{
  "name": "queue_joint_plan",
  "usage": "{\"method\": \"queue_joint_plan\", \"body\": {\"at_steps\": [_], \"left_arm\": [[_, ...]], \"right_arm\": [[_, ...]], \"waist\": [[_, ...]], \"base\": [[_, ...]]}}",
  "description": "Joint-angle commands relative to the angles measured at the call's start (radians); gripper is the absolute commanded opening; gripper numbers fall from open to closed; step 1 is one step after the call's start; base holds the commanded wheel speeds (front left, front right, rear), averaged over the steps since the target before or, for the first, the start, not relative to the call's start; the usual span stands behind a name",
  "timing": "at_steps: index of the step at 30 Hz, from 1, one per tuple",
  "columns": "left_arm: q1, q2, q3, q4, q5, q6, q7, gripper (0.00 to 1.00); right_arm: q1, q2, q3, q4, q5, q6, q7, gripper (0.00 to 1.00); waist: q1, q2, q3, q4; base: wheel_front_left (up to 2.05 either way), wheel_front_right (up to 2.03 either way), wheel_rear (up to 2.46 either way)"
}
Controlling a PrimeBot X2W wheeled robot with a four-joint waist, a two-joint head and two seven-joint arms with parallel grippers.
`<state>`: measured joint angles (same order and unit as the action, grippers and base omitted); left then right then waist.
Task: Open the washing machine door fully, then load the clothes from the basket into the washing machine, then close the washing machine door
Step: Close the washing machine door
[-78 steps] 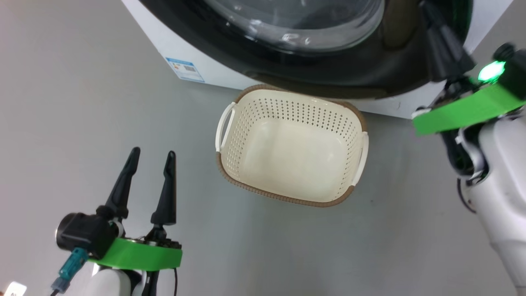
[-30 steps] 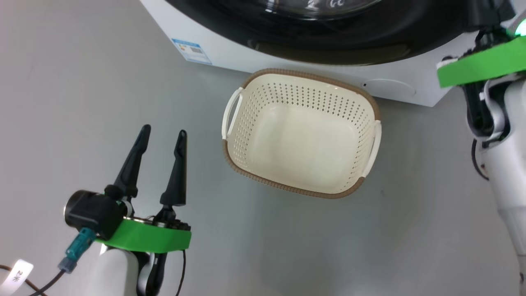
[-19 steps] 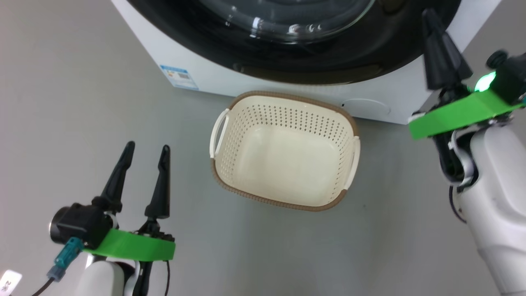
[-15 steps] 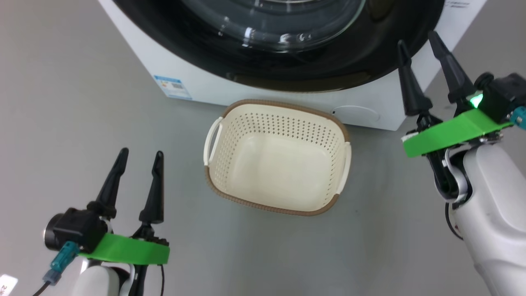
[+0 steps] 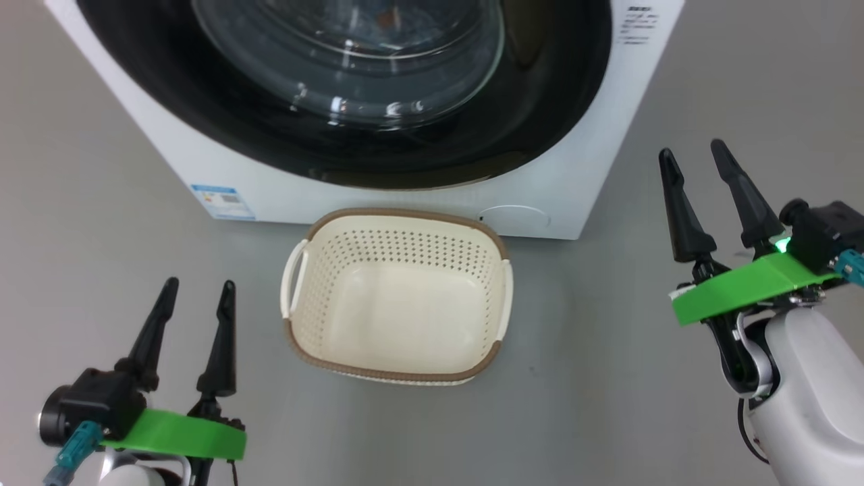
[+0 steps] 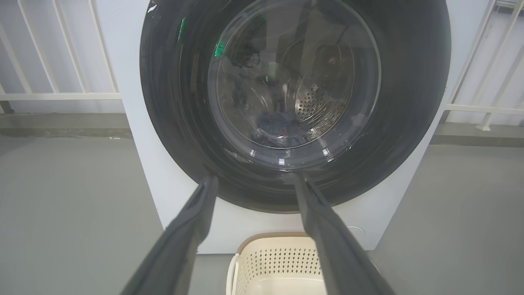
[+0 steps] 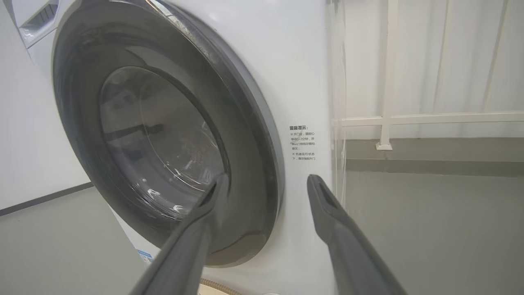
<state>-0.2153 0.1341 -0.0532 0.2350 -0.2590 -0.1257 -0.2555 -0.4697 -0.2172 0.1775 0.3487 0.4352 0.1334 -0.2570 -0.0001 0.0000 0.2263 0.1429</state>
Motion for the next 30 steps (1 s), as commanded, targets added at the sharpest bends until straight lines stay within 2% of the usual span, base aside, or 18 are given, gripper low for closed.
{"method": "queue_joint_plan", "body": {"at_steps": [1, 17, 30], "left_arm": [[0.010, 0.034, 0.044, -0.008, 0.009, -0.005, -0.006, 1.00], [0.057, 0.045, 0.112, 0.037, 0.007, -0.005, -0.006, 1.00], [0.103, 0.047, 0.158, 0.067, 0.024, -0.005, -0.006, 1.00]], "right_arm": [[0.039, 0.000, 0.000, -0.030, 0.008, -0.003, -0.005, 1.00], [0.172, -0.004, -0.050, -0.037, 0.011, -0.003, -0.005, 1.00], [0.254, -0.004, -0.083, -0.053, 0.012, -0.003, -0.005, 1.00]], "waist": [[0.0001, 0.0000, -0.037, -0.051], [0.0001, 0.0000, -0.094, -0.149], [0.0001, 0.0000, -0.142, -0.194]], "base": [[0.00, 0.00, 0.00], [0.00, 0.00, 0.00], [0.00, 0.00, 0.00]]}}
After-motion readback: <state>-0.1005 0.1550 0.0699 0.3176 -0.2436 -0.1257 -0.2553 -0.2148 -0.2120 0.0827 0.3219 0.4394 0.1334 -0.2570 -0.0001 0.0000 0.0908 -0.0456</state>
